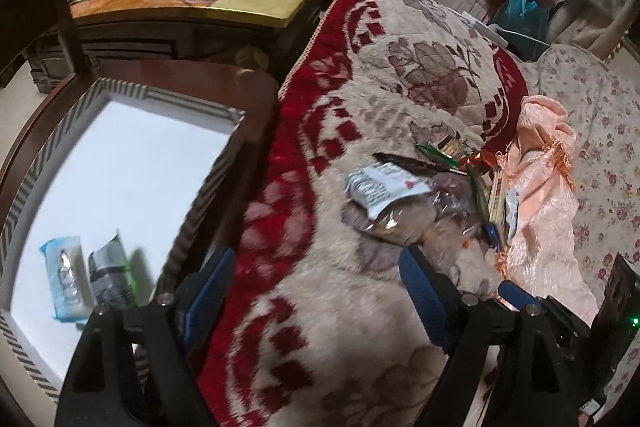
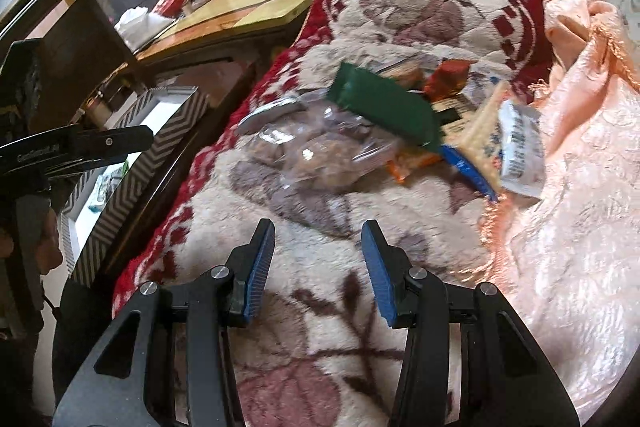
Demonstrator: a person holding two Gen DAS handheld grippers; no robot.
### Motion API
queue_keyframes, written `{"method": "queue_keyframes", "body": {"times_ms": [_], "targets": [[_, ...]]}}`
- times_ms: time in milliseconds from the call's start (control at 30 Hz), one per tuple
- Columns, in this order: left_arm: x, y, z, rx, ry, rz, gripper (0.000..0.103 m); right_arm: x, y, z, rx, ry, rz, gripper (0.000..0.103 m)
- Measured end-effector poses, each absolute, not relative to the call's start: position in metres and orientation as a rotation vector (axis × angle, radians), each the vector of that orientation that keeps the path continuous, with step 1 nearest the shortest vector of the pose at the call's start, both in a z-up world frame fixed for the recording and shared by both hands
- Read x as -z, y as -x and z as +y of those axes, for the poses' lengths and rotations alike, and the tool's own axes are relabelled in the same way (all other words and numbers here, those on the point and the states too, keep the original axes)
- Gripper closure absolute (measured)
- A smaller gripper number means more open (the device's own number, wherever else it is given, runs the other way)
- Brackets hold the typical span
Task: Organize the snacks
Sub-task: 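Return both tools to the snack pile and grasp the brown Nescafe stick with the left gripper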
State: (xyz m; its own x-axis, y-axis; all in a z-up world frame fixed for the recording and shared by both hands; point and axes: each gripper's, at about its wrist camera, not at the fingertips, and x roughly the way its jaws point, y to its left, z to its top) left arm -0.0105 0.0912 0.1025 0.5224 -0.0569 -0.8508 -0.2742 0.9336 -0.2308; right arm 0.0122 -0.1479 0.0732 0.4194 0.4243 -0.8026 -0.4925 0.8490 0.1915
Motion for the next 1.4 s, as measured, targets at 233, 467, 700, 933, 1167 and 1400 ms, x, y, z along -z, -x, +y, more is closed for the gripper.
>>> {"method": "queue_keyframes", "body": {"times_ms": [233,467,700,933,1167,1400], "targets": [[-0.104,-0.036,0.078,-0.085,0.266,1.019,0.017,-0.071,-0.025,-0.167,-0.554,0.018,0.991,0.058],[-0.093,-0.105,0.068,0.024,0.087,1.016,0.017,-0.062,-0.033,-0.175,-0.565,-0.008,1.012,0.058],[-0.058,-0.154,0.033,0.156,-0.105,1.120,0.018,-0.051,-0.043,-0.182,-0.566,-0.044,1.047,0.058],[-0.044,-0.167,-0.011,0.262,-0.240,1.150,0.018,-0.038,-0.053,-0.190,-0.553,-0.120,1.090,0.058],[-0.033,-0.188,-0.025,0.340,-0.236,1.215,0.019,-0.038,-0.054,-0.191,-0.559,-0.133,1.080,0.058],[-0.021,-0.200,-0.038,0.335,-0.283,1.253,0.032,-0.036,-0.055,-0.193,-0.563,-0.139,1.076,0.058]]}}
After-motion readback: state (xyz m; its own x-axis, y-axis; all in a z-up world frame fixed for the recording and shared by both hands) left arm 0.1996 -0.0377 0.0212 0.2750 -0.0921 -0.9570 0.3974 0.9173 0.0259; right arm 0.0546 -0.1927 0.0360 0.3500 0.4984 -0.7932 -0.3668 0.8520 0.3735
